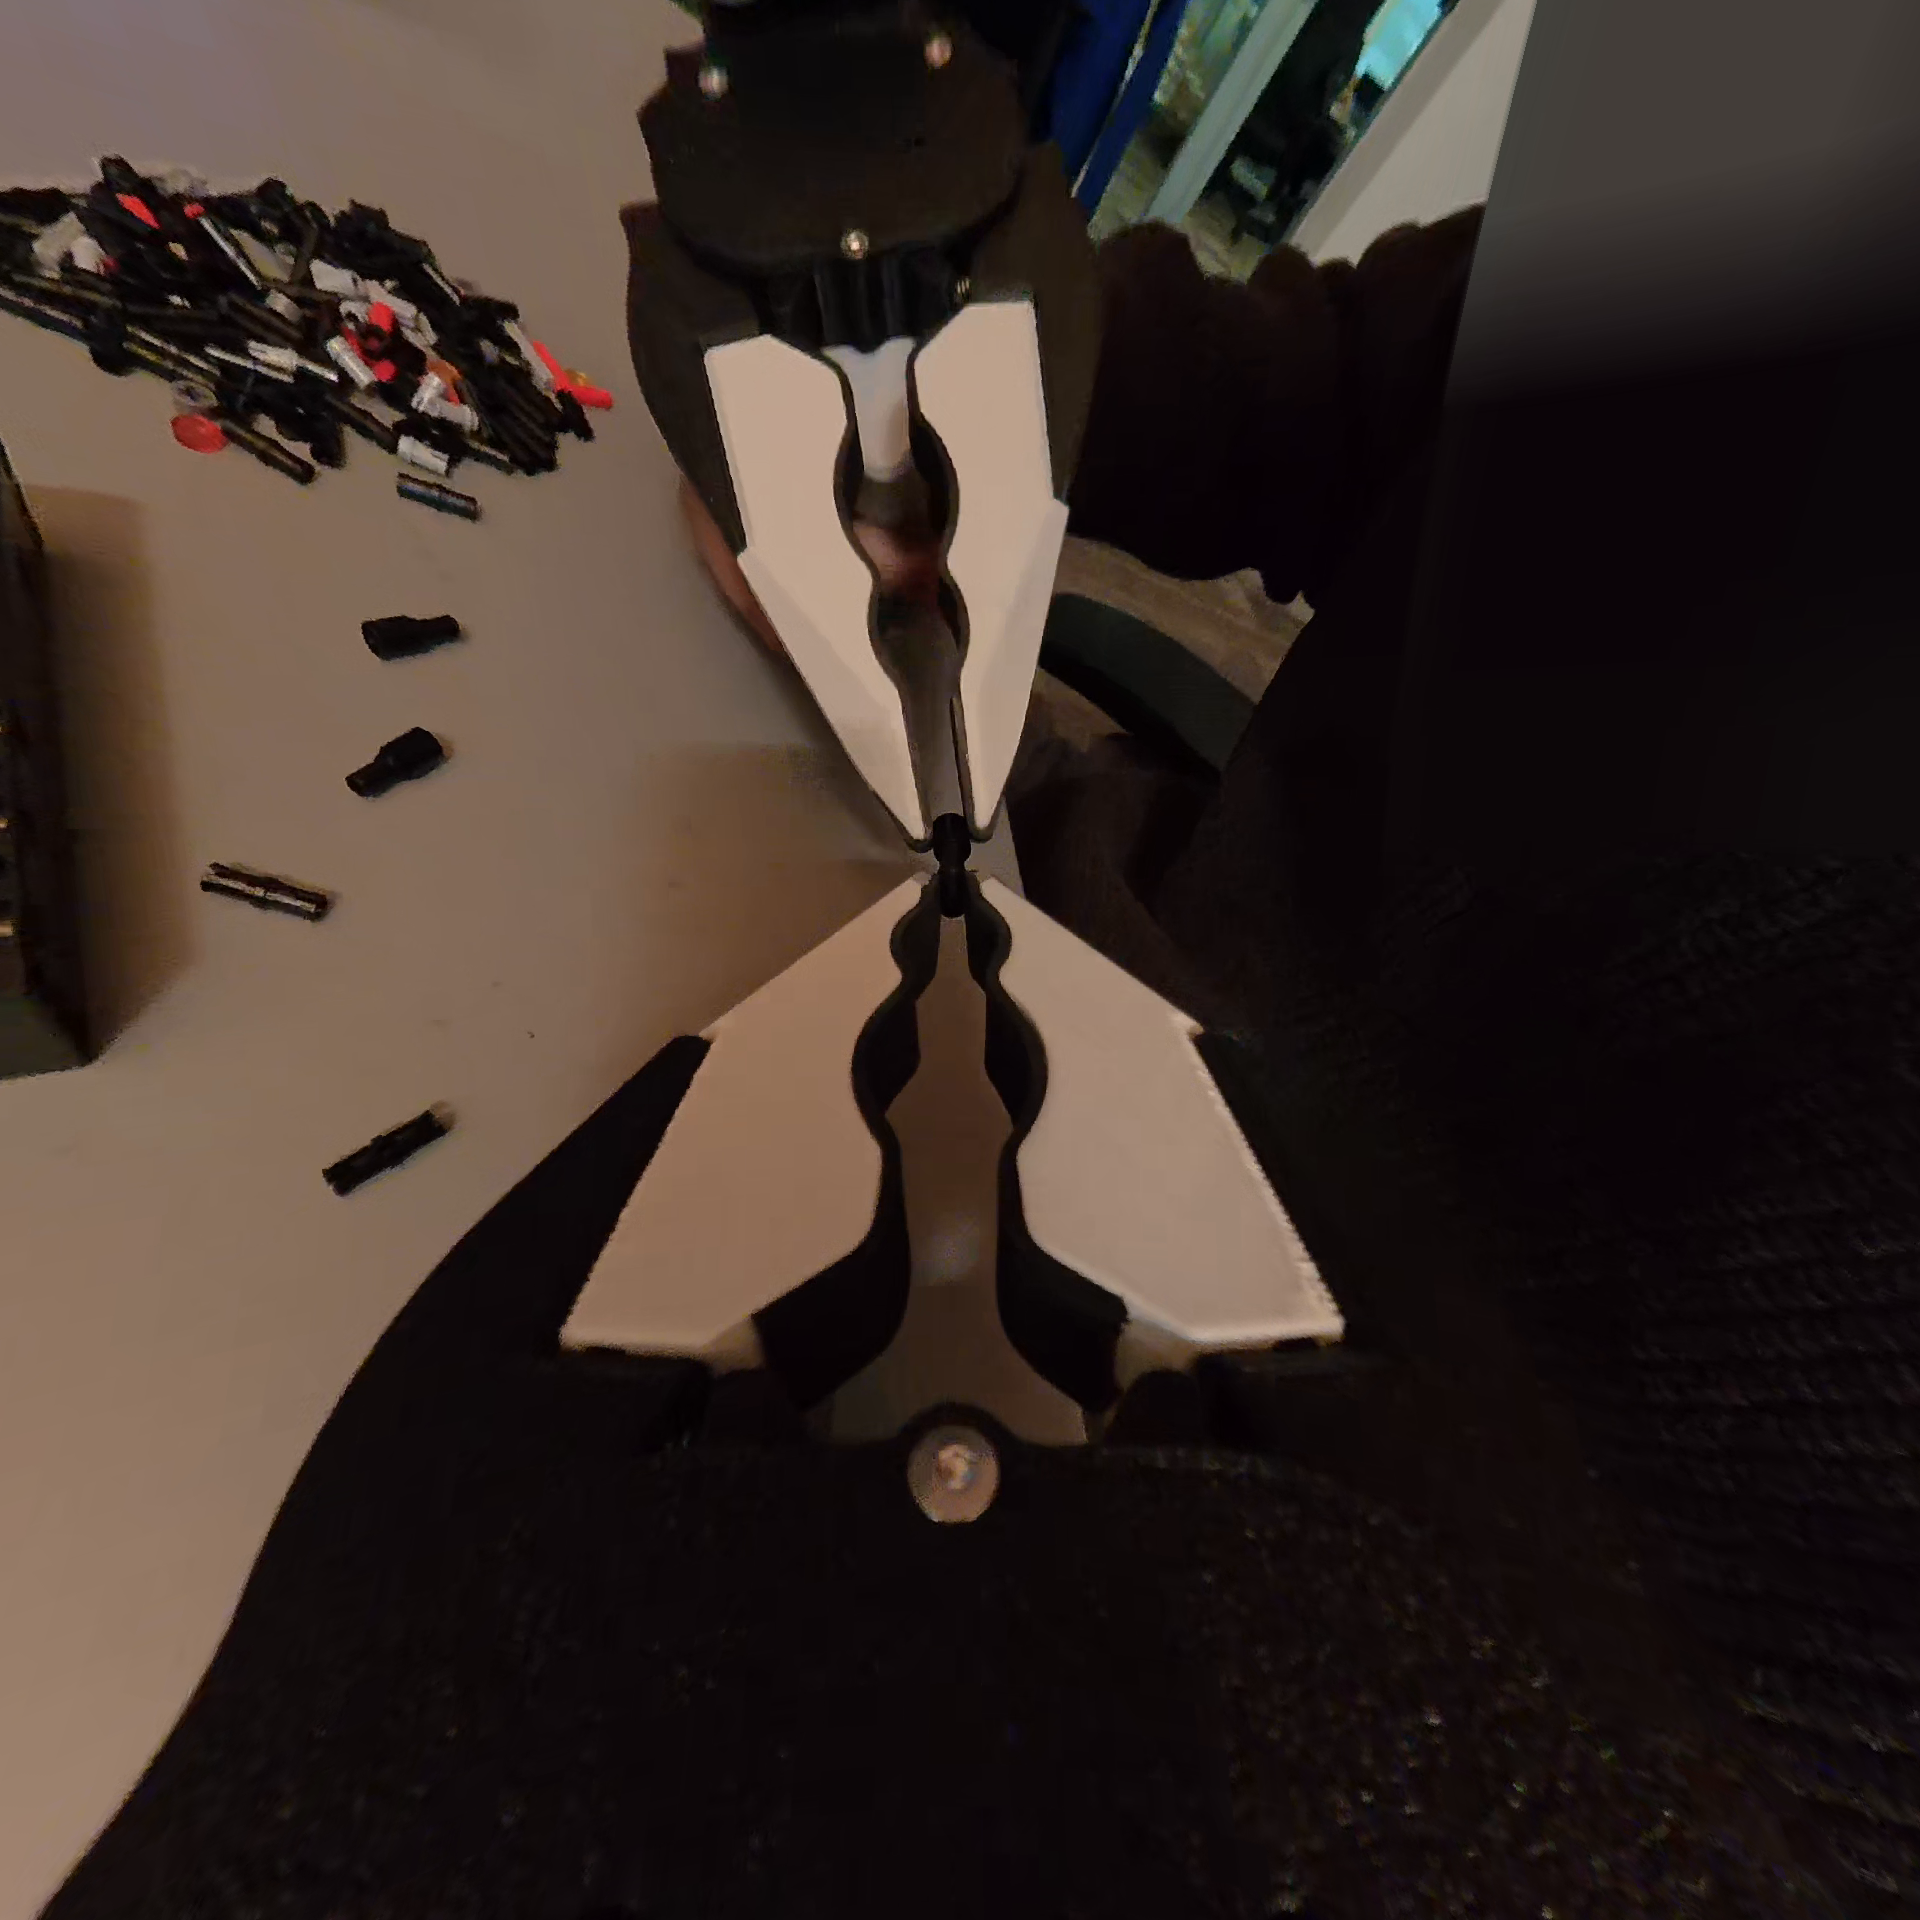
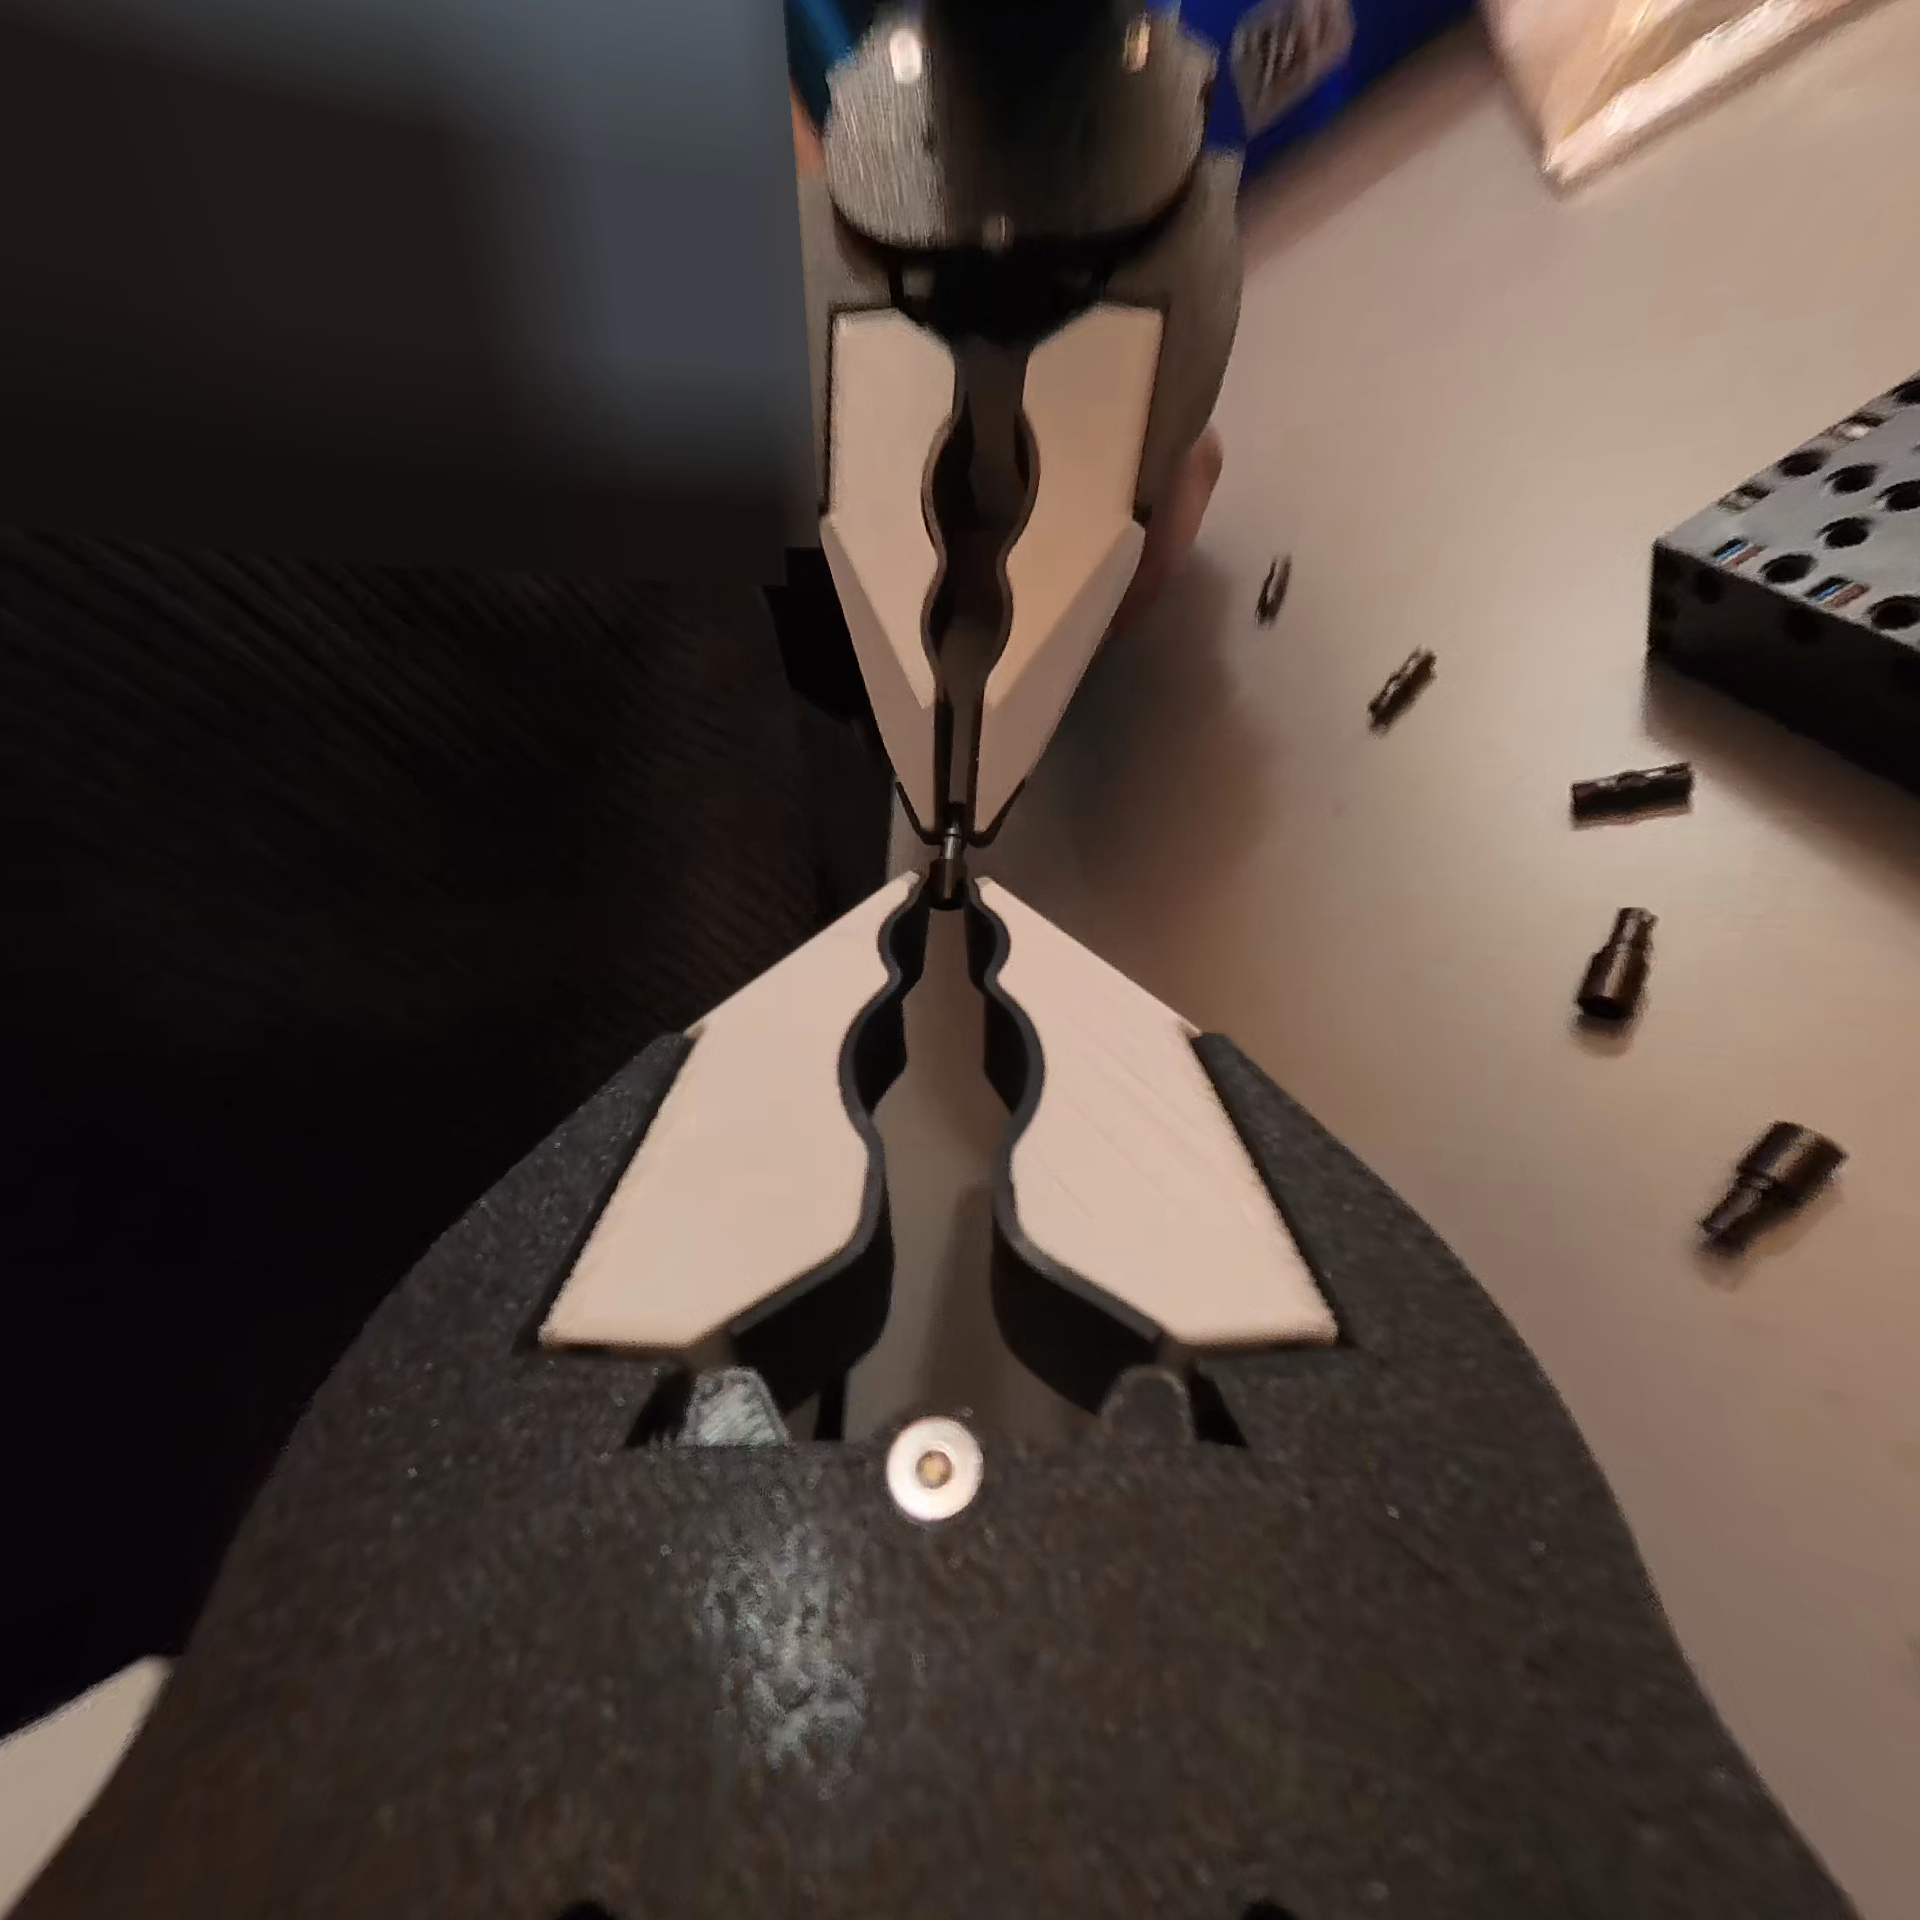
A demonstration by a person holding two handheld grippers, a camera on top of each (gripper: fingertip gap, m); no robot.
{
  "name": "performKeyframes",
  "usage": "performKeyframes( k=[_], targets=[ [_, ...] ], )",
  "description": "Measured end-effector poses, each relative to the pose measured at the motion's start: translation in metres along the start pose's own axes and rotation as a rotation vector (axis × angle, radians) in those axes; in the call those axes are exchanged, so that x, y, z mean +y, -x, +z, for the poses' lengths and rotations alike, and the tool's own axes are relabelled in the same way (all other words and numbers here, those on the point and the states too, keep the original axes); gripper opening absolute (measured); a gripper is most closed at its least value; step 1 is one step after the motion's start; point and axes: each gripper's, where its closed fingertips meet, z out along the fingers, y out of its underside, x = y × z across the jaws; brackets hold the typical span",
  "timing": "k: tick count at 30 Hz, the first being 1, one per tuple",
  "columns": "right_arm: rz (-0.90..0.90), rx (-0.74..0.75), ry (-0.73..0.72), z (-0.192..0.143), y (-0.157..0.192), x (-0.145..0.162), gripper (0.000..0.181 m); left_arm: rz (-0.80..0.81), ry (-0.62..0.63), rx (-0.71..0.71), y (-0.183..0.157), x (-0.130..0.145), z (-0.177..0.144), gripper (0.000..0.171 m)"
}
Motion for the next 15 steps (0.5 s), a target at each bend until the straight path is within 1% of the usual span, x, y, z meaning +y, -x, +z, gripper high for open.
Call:
performKeyframes(
  k=[4, 6, 12, 15],
  targets=[
    [-0.014, 0.025, 0.051, 0.001, -0.006, 0.005, 0.006, -0.009, 0.035, -0.033, 0.006, 0.005, 0.002, 0.003],
    [-0.019, 0.05, 0.093, 0.004, -0.011, 0.012, 0.006, -0.008, 0.08, -0.059, 0.01, 0.011, 0.005, 0.003],
    [-0.085, 0.154, 0.225, 0.01, -0.022, 0.029, 0.006, 0.0, 0.18, -0.133, 0.019, 0.025, 0.013, 0.002],
    [-0.126, 0.194, 0.264, 0.012, -0.026, 0.033, 0.006, 0.009, 0.212, -0.157, 0.022, 0.029, 0.015, 0.001]
  ],
)
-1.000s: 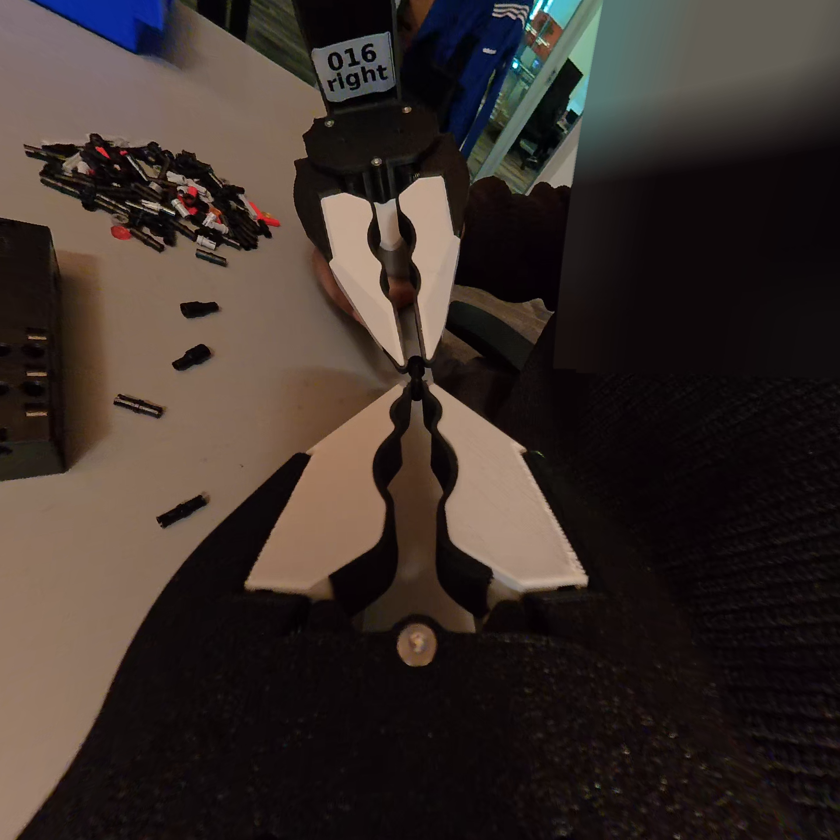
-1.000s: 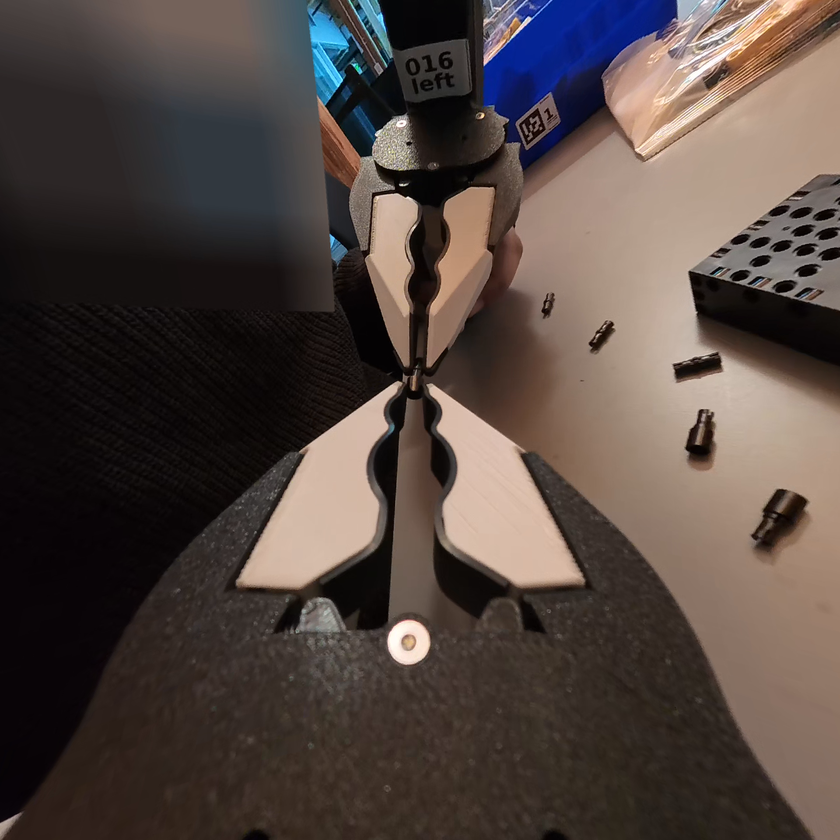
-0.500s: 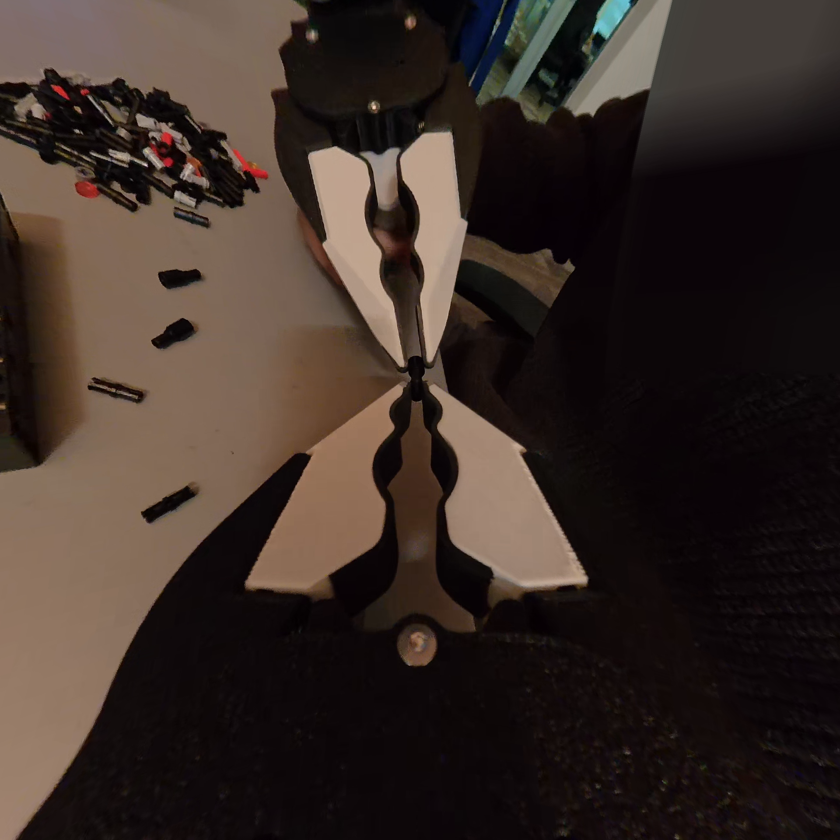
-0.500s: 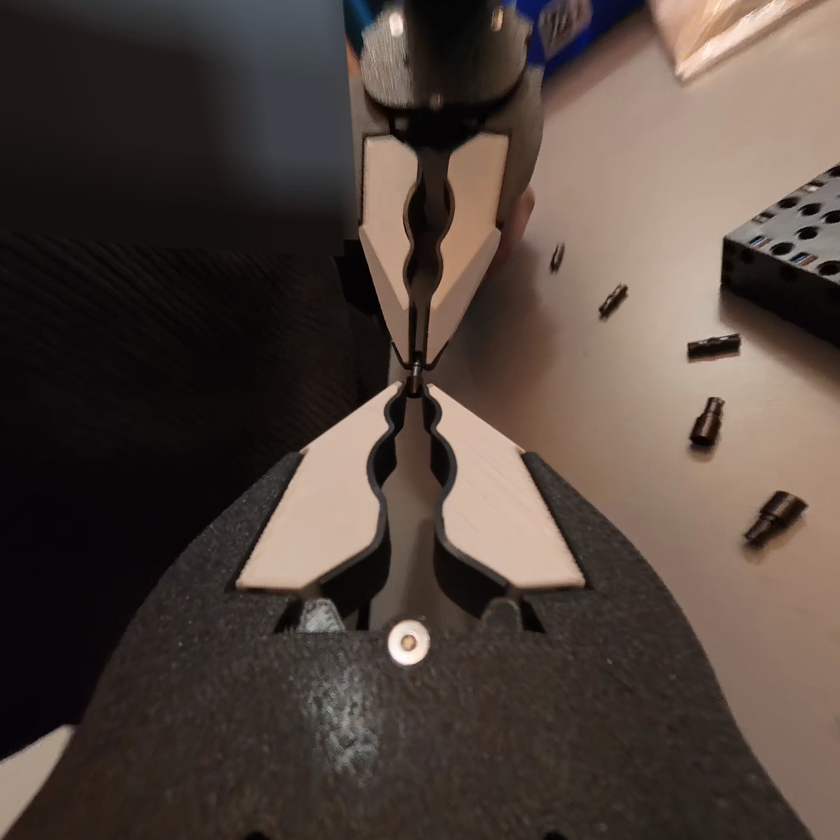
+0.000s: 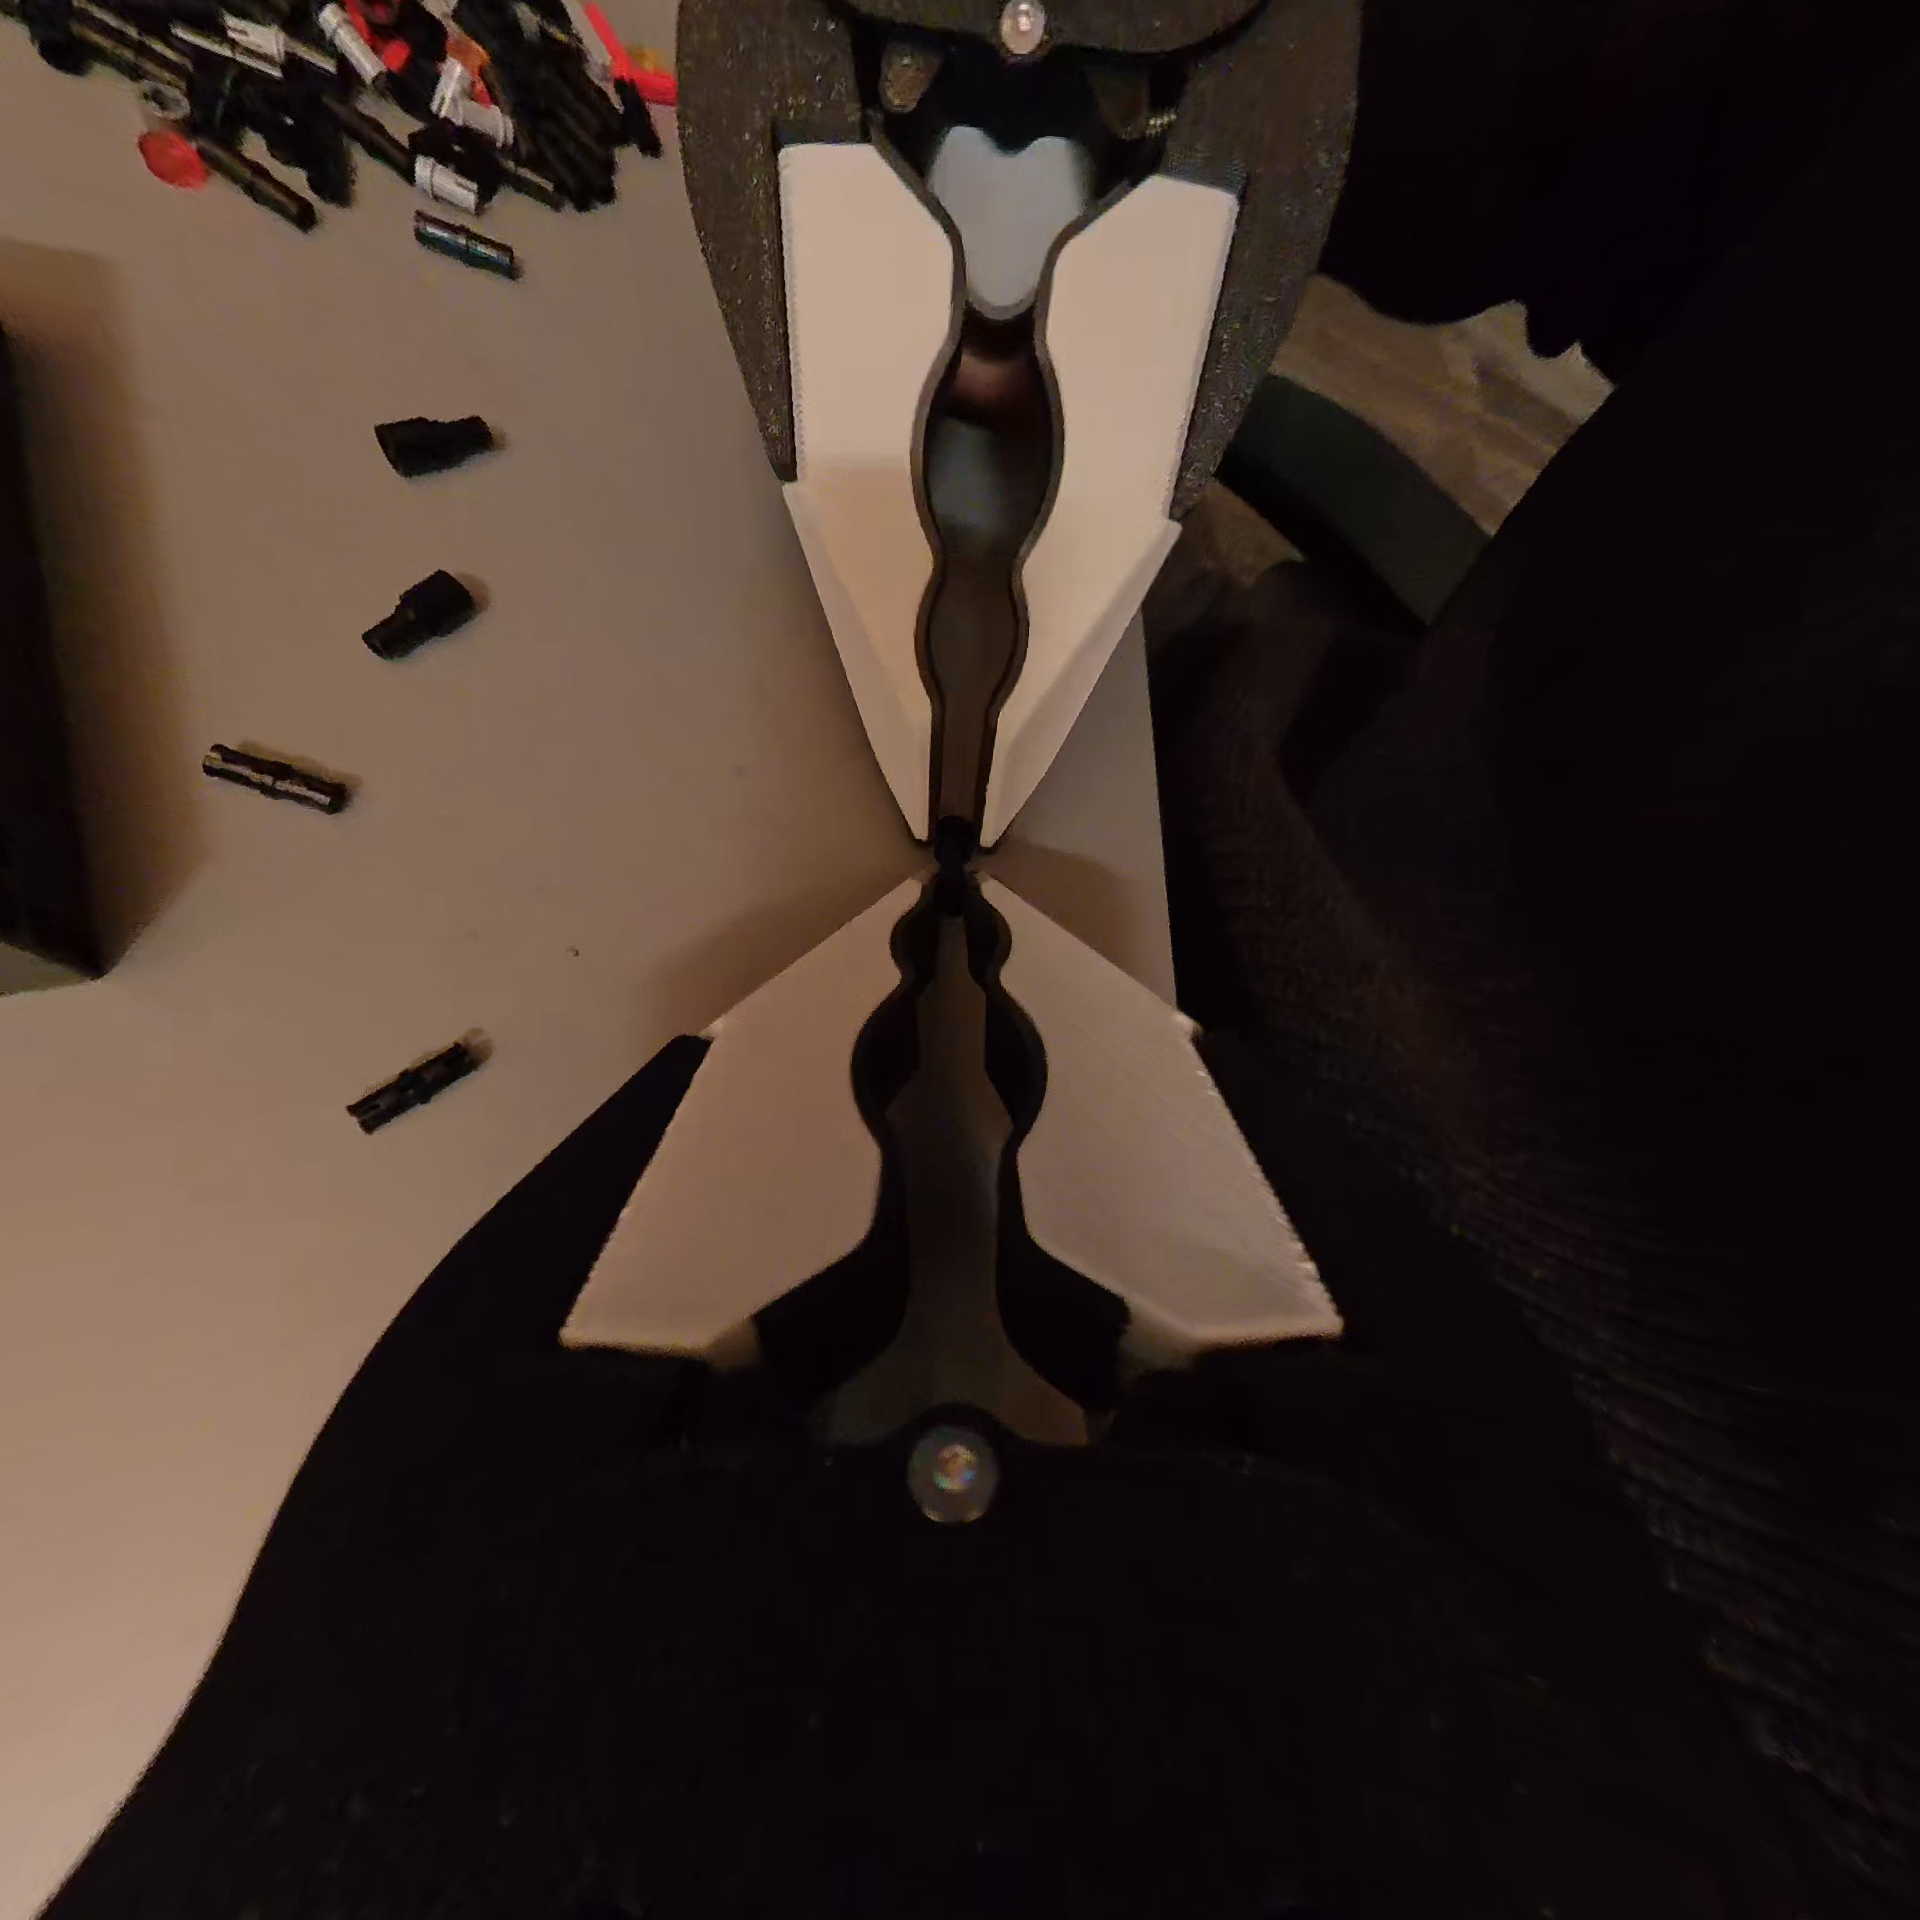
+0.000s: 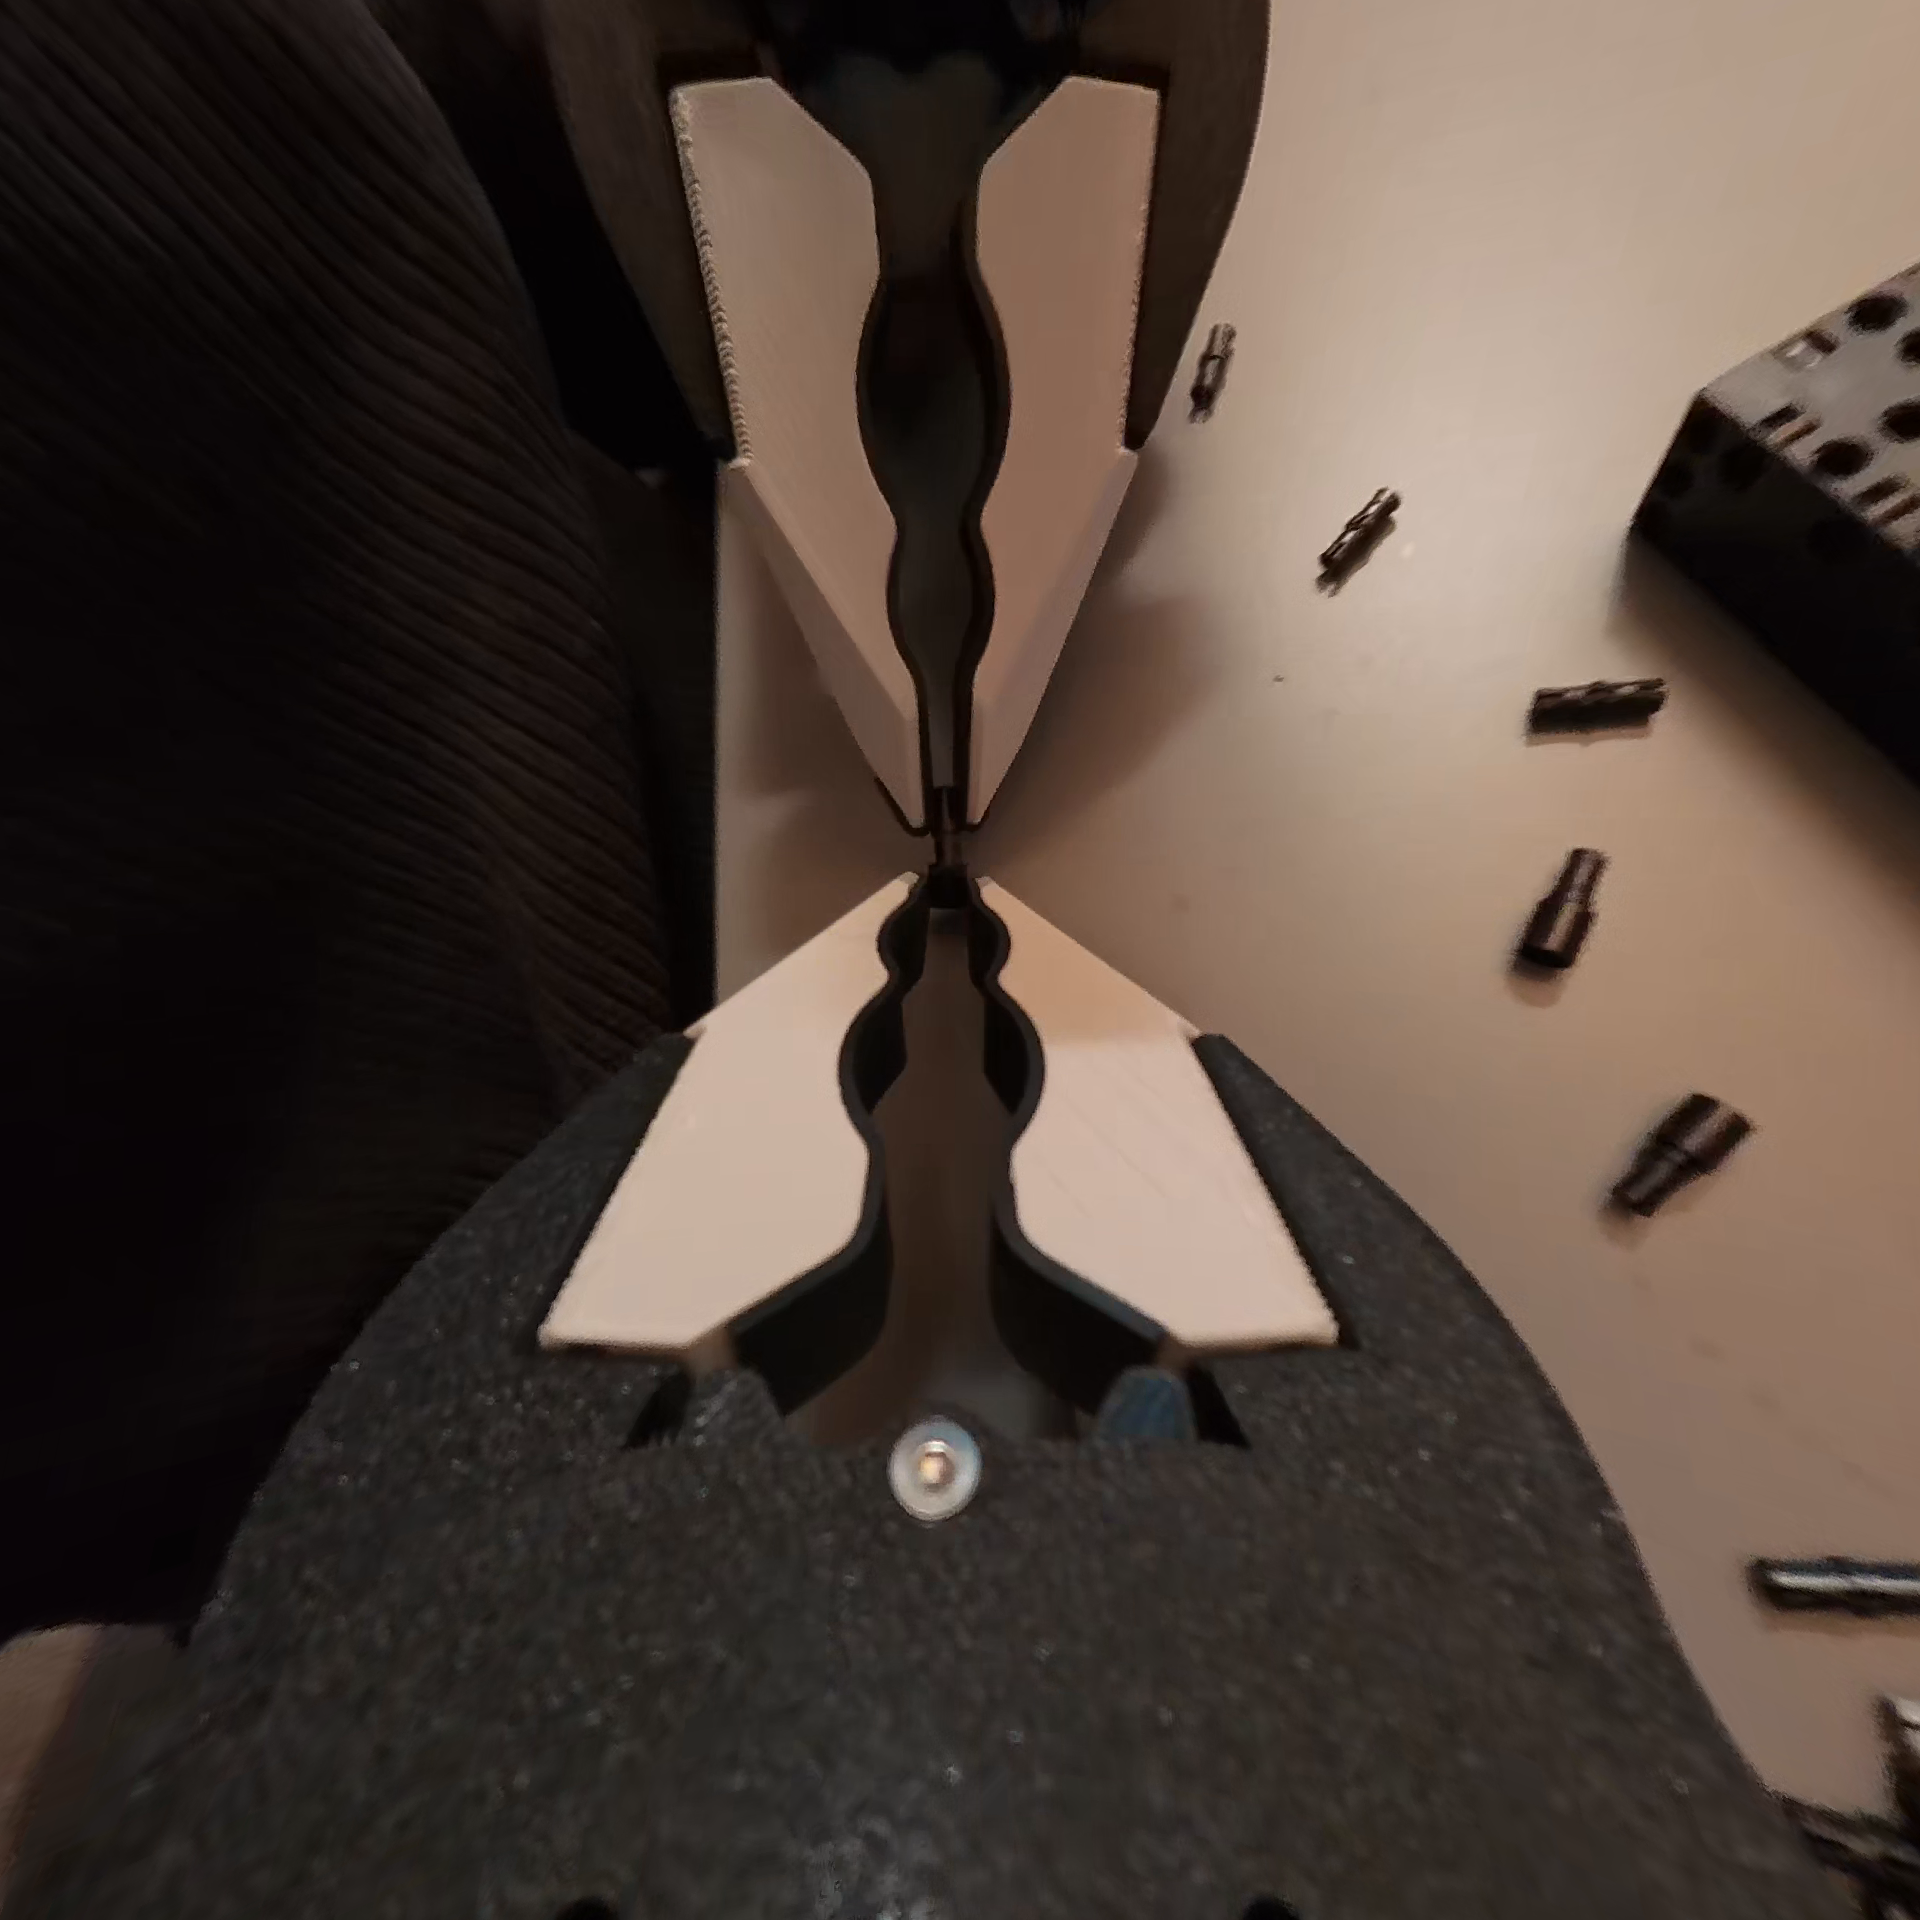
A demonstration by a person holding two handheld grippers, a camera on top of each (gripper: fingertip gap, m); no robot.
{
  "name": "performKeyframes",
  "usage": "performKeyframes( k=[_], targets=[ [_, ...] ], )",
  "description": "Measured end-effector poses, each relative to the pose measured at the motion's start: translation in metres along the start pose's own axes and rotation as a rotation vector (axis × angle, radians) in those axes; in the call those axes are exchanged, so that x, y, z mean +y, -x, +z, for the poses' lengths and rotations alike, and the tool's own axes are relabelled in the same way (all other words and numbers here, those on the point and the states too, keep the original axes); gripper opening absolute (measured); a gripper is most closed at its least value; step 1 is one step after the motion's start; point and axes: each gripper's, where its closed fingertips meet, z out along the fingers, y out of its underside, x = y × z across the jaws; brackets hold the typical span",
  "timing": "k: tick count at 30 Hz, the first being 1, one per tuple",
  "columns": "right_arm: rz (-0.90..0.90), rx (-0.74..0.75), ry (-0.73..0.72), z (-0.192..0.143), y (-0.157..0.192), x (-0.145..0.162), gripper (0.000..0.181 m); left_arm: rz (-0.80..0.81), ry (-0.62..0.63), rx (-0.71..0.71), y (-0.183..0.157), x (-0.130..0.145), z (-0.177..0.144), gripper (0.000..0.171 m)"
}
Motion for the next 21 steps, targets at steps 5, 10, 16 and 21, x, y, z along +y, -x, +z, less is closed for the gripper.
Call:
performKeyframes(
  k=[5, 10, 16, 21],
  targets=[
    [-0.044, 0.032, 0.009, 0.0011, -0.0014, 0.0002, 0.006, 0.008, 0.028, -0.015, 0.0015, 0.0039, 0.002, 0.001],
    [-0.079, 0.066, 0.01, 0.0013, -0.0014, 0.0006, 0.006, 0.006, 0.036, -0.01, 0.0012, 0.0049, 0.0027, 0.001],
    [-0.122, 0.141, -0.015, -0.0012, -0.003, -0.0013, 0.009, -0.006, 0.034, -0.007, 0.0021, 0.0048, 0.0026, 0.002],
    [-0.107, 0.138, -0.048, -0.0049, -0.0028, -0.0045, 0.014, -0.009, 0.033, -0.005, 0.0023, 0.0045, 0.0025, 0.002]
  ],
)
